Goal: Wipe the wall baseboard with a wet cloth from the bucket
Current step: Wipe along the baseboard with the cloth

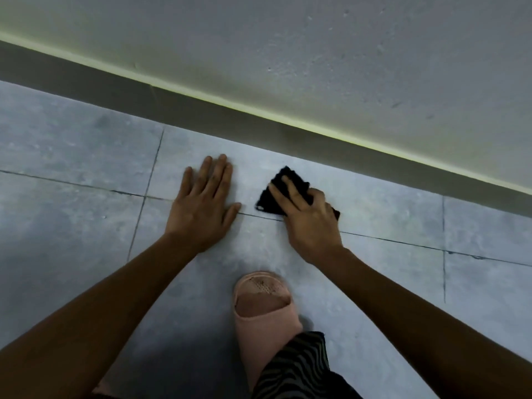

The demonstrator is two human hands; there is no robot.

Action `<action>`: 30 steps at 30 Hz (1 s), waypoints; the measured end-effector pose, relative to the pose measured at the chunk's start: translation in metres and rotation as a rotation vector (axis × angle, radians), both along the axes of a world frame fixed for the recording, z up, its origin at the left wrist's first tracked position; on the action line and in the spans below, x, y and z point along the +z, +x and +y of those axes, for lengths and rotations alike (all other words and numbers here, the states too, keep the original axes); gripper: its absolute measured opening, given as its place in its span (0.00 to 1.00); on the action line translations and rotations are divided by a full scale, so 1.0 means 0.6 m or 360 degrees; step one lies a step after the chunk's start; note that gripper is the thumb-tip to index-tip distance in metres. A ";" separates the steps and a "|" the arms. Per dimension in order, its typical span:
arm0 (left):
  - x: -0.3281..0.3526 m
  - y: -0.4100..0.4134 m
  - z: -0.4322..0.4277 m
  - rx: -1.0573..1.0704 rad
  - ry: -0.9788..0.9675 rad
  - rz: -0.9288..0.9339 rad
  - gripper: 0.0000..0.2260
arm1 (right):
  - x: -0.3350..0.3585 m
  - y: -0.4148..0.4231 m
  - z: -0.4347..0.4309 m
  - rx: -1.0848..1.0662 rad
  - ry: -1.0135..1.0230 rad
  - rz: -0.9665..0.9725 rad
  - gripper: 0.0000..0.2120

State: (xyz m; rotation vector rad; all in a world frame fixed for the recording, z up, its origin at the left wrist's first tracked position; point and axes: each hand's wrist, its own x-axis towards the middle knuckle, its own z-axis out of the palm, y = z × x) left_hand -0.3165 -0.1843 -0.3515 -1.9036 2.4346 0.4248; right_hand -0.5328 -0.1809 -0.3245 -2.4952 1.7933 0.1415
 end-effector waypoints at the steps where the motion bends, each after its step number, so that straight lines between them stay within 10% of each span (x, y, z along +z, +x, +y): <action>1: -0.002 -0.003 -0.002 -0.0011 0.0005 -0.0013 0.34 | 0.003 -0.009 0.011 0.0132 0.0011 0.0005 0.32; 4: -0.002 0.000 -0.005 -0.0034 -0.0013 -0.0047 0.34 | 0.012 -0.085 0.051 0.0228 0.0098 0.0072 0.33; 11: 0.000 -0.035 -0.015 -0.0140 -0.0038 0.0008 0.34 | 0.015 -0.159 0.008 -0.0864 0.0294 0.0071 0.30; 18: -0.003 -0.103 -0.032 -0.0294 0.0026 0.0012 0.39 | 0.020 -0.173 0.070 -0.0153 0.0208 0.0042 0.33; 30: 0.019 -0.100 -0.038 -0.0304 0.0161 -0.0038 0.41 | 0.024 -0.379 0.057 -0.1881 0.0497 0.0015 0.36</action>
